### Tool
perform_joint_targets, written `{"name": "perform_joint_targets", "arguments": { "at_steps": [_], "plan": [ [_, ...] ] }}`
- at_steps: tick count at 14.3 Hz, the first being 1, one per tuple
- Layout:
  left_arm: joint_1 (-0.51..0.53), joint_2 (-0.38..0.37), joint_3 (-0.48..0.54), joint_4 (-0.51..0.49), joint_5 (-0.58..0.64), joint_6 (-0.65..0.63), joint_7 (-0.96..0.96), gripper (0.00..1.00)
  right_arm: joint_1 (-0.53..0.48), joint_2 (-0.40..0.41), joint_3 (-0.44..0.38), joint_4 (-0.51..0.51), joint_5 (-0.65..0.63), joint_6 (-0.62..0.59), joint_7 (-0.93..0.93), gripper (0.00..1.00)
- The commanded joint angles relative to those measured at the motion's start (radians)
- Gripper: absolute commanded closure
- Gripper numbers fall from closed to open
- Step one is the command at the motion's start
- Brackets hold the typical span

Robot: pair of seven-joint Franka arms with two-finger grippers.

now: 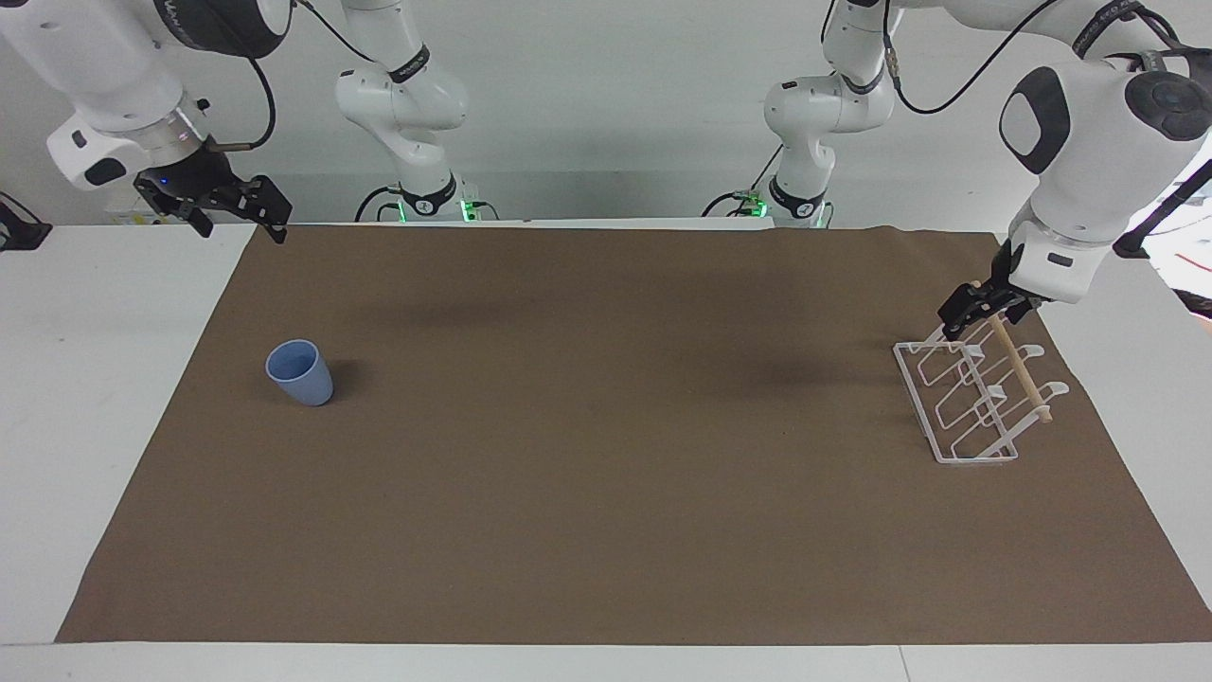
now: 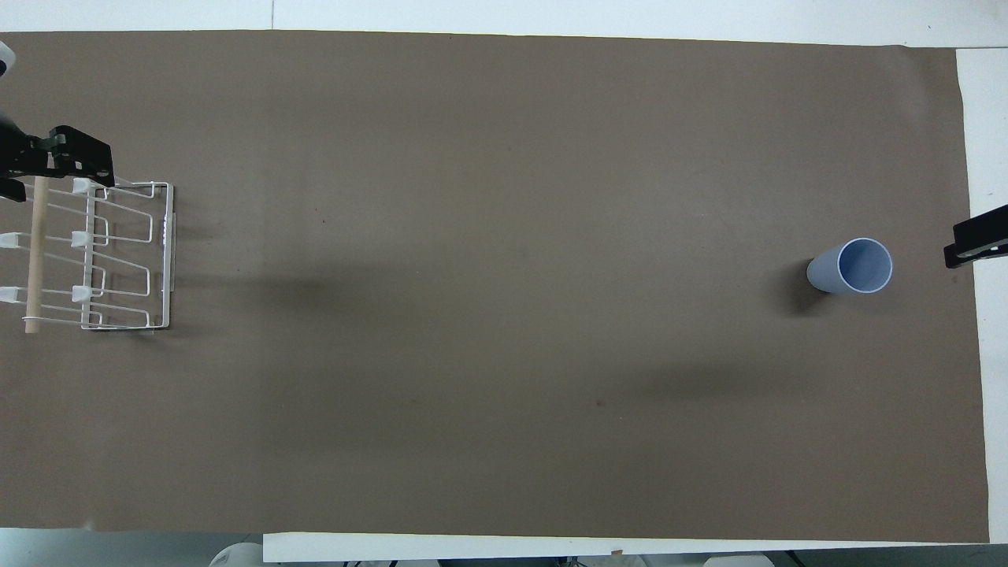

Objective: Hang cup on cup holder
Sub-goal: 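Move the right gripper toward the light blue cup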

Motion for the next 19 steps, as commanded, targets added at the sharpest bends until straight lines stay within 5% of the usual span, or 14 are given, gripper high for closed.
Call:
{"name": "perform_joint_targets", "arguments": {
  "at_steps": [1, 10, 13, 19],
  "plan": [
    [0.001, -0.017, 0.003, 0.036, 0.008, -0.082, 0.096, 0.0, -0.003, 0.003, 0.003, 0.008, 0.003, 0.005, -0.005, 0.0],
    [0.005, -0.012, 0.014, 0.091, -0.107, -0.13, 0.184, 0.0, -0.011, -0.019, 0.003, -0.022, 0.005, 0.006, -0.024, 0.0],
    [0.005, -0.012, 0.014, 0.09, -0.1, -0.119, 0.178, 0.0, -0.056, -0.013, -0.001, -0.105, 0.005, 0.166, -0.215, 0.0],
    [0.004, -0.023, 0.011, 0.066, -0.097, -0.122, 0.181, 0.0, -0.115, 0.067, -0.001, -0.325, 0.038, 0.459, -0.259, 0.03]
  ]
}}
